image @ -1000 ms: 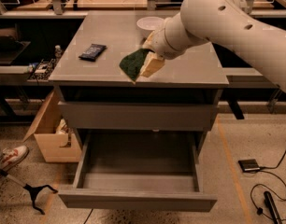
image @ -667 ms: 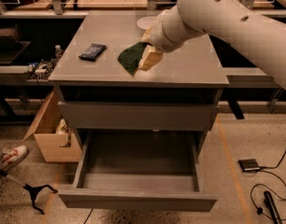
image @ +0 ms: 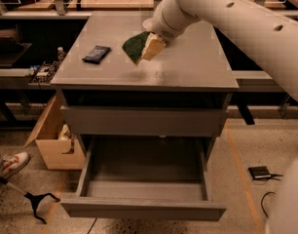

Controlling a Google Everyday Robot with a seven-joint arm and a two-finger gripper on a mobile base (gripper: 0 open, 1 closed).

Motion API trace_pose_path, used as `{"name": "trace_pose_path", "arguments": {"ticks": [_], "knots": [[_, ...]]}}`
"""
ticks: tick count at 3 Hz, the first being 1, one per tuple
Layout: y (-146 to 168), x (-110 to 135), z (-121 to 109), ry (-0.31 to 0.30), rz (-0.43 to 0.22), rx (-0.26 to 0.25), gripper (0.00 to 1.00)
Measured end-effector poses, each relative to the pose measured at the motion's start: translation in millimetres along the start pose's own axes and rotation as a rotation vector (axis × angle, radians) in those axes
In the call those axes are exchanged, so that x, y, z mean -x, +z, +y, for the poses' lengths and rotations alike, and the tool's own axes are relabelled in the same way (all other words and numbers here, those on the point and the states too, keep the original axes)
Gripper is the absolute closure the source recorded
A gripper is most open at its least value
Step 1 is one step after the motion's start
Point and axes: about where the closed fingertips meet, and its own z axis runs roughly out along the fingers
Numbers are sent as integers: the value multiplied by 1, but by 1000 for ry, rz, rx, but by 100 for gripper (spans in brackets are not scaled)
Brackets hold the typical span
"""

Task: Pick sponge from middle drawer and place on counter

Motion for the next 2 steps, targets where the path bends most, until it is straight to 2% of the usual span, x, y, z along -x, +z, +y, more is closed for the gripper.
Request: {"name": "trace_pose_path", "arguments": {"ticks": [1, 2], "knots": [[24, -10, -16, 74, 59, 6, 100], [26, -11, -18, 86, 64, 5, 82]]}}
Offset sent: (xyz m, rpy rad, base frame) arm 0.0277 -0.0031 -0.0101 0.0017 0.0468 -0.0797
